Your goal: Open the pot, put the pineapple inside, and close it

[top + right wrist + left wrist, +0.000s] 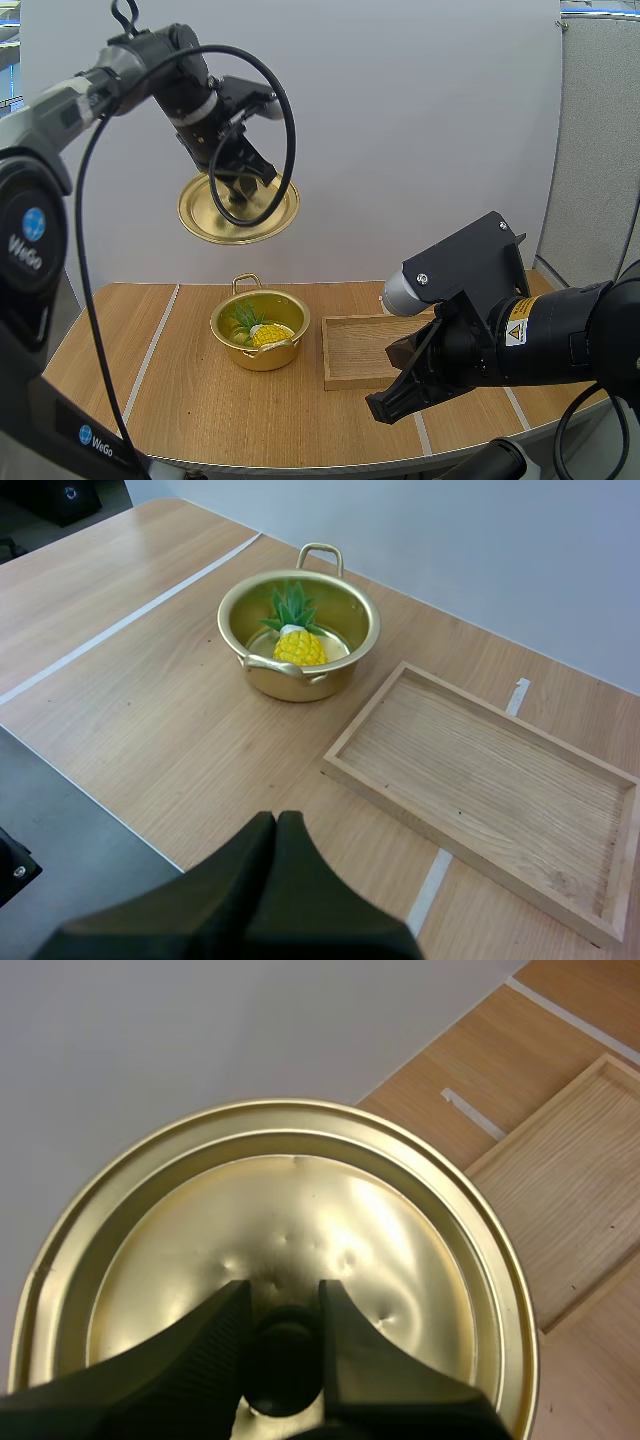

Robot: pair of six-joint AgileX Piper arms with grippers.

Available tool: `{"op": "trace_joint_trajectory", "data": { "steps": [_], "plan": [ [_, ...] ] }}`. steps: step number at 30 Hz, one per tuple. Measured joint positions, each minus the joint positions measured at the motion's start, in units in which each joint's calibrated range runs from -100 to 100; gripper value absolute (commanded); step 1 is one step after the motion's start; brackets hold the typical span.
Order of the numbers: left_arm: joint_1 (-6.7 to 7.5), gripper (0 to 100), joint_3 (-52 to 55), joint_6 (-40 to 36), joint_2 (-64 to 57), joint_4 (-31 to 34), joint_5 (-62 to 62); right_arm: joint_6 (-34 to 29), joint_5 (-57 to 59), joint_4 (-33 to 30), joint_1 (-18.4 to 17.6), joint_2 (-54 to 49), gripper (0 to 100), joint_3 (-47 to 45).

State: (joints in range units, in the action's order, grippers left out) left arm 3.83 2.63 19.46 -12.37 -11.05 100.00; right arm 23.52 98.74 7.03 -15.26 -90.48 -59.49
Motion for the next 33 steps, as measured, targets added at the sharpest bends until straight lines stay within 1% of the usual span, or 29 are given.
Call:
{"op": "trace_joint_trajectory", "data": {
  "steps": [7, 12, 17, 20, 25, 27, 33],
  "plan": [
    [0.00, 0, 2.6, 0.2, 5.7, -0.8, 0.0, 0.0, 0.0, -0.2, 0.0, 0.0, 0, 0.0],
    [0.00, 0, 8.6, 1.4, 6.4, -0.9, 0.0, 0.0, 0.0, -0.2, 0.0, 0.0, 0, 0.0],
    [0.00, 0, 10.3, 1.9, 6.5, -0.9, 0.0, 0.0, 0.0, -0.2, 0.0, 0.0, 0, 0.0],
    [0.00, 0, 13.6, 2.2, 6.5, -0.9, 0.0, 0.0, 0.0, -0.2, 0.0, 0.0, 0, 0.0],
    [0.00, 0, 19.6, 3.5, 6.5, -1.0, -7.1, 0.0, 0.0, -0.2, 0.0, 0.0, 0, 0.0],
    [0.00, 0, 20.1, 3.6, 6.5, -1.0, -10.4, 0.0, 0.0, -0.2, 0.0, 0.0, 0, 0.0],
    [0.00, 0, 20.1, 4.5, 6.6, -1.4, -15.2, 0.0, 0.0, -0.2, 0.0, 0.0, 0, 0.0]
  ]
}}
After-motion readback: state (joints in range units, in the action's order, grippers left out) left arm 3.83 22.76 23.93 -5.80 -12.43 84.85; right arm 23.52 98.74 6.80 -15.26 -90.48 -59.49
